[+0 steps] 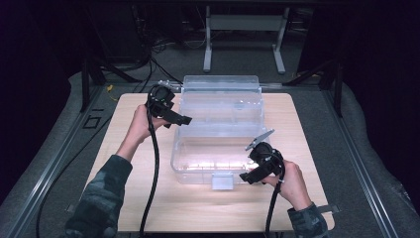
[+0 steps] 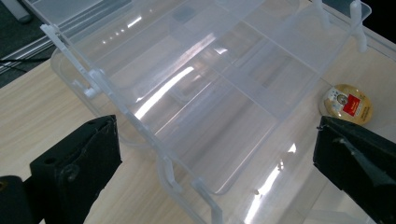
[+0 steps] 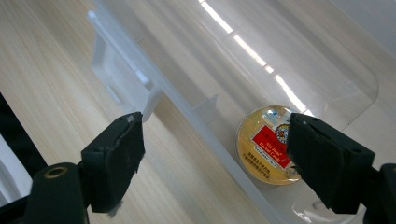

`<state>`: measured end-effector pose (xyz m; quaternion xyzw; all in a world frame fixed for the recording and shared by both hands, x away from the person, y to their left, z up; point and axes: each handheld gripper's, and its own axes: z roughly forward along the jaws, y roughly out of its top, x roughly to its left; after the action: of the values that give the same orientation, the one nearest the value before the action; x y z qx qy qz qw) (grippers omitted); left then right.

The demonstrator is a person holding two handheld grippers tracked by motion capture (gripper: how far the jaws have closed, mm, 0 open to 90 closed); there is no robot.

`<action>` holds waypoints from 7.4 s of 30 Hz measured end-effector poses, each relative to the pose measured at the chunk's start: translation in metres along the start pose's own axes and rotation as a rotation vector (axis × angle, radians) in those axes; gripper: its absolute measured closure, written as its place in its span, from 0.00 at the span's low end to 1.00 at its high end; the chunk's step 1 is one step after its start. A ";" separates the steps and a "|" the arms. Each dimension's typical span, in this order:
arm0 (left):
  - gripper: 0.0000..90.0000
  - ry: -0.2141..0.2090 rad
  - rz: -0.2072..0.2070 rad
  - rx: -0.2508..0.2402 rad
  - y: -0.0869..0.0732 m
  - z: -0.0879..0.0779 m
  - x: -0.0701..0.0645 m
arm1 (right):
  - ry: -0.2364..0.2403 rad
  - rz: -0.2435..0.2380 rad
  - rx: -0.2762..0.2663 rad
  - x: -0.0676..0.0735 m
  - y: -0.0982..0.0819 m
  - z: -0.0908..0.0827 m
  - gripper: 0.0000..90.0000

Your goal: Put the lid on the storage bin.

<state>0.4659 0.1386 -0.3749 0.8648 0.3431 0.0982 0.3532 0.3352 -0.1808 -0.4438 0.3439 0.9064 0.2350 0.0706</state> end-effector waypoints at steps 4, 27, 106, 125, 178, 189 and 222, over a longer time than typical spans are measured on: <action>0.01 -0.003 -0.010 0.002 0.008 0.006 0.004 | -0.003 0.000 -0.003 0.000 0.000 -0.001 0.23; 0.25 0.060 0.042 0.057 0.046 0.066 0.007 | -0.001 0.001 -0.010 0.005 0.001 0.007 0.47; 0.87 0.118 0.187 0.110 0.049 0.063 -0.033 | -0.099 0.072 -0.199 0.019 -0.019 0.025 0.54; 0.89 0.103 0.217 0.086 0.045 0.049 -0.043 | -0.115 0.083 -0.203 0.020 -0.019 0.025 0.54; 0.90 0.061 0.277 -0.001 0.010 0.011 -0.067 | -0.133 0.100 -0.206 0.015 -0.002 0.035 0.53; 0.90 0.060 0.271 -0.016 0.004 0.009 -0.071 | -0.128 0.101 -0.210 0.014 -0.001 0.036 0.53; 0.89 0.035 0.280 -0.010 -0.016 0.005 -0.085 | -0.124 0.098 -0.204 0.013 0.000 0.036 0.53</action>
<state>0.3964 0.0875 -0.3829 0.9007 0.2246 0.1634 0.3341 0.3355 -0.1590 -0.4748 0.3925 0.8538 0.3074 0.1497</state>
